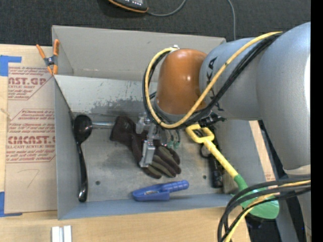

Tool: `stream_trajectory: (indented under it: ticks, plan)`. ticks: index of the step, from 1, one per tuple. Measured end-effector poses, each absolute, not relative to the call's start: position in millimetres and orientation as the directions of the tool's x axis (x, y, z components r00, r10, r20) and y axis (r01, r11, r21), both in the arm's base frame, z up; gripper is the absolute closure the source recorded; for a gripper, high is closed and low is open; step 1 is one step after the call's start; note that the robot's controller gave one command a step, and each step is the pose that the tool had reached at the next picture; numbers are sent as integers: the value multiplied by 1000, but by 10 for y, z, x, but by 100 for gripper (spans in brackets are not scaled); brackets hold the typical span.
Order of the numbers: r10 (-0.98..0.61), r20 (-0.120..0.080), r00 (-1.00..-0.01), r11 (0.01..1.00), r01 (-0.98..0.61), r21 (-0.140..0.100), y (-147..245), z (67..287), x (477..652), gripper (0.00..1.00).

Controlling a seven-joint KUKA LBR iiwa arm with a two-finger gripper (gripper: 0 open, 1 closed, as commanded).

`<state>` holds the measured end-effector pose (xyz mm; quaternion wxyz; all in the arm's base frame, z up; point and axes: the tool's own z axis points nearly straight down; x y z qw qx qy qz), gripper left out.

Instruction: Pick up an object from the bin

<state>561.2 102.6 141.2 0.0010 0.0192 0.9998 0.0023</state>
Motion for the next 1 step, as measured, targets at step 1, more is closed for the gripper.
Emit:
stream_trajectory:
  ticks: [1]
  plan:
    - [51,-2,-999,999,51,6,912,1363,5658,0]
